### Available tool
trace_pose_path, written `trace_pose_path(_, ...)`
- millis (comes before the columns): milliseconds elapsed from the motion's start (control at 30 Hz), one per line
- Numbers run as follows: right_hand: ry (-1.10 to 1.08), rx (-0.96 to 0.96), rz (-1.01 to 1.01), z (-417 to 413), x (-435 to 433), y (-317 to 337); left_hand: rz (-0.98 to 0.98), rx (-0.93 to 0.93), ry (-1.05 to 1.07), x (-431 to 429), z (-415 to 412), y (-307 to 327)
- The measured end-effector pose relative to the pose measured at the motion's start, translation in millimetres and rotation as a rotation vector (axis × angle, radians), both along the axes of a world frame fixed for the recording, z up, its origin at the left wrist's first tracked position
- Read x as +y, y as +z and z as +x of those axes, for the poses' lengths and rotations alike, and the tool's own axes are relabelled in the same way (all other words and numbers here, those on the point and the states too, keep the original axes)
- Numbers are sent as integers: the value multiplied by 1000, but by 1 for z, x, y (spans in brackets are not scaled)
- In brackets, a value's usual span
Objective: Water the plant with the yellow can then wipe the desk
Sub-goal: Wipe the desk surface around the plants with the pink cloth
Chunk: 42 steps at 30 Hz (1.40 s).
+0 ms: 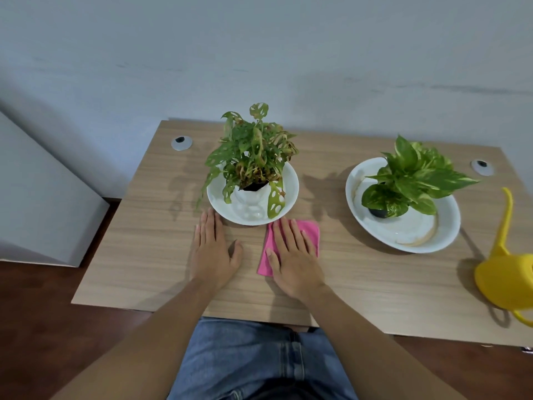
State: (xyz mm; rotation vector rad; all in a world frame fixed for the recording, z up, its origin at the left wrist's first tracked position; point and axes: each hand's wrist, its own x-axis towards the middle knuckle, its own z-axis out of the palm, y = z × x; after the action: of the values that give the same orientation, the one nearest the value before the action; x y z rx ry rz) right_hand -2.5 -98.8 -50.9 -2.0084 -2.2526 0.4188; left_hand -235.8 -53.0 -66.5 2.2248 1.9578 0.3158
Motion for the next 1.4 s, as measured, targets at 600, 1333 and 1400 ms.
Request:
trace_pose_path(600, -227, -44, 21, 32, 63, 1, -25, 24, 0, -2, -1, 7)
trace_pose_path(1333, -75, -21, -7, 58, 59, 10, 11, -214, -426, -27, 83, 32)
trace_pose_path(1400, -10, -6, 29, 66, 34, 8, 65, -98, -466, -13, 100, 34)
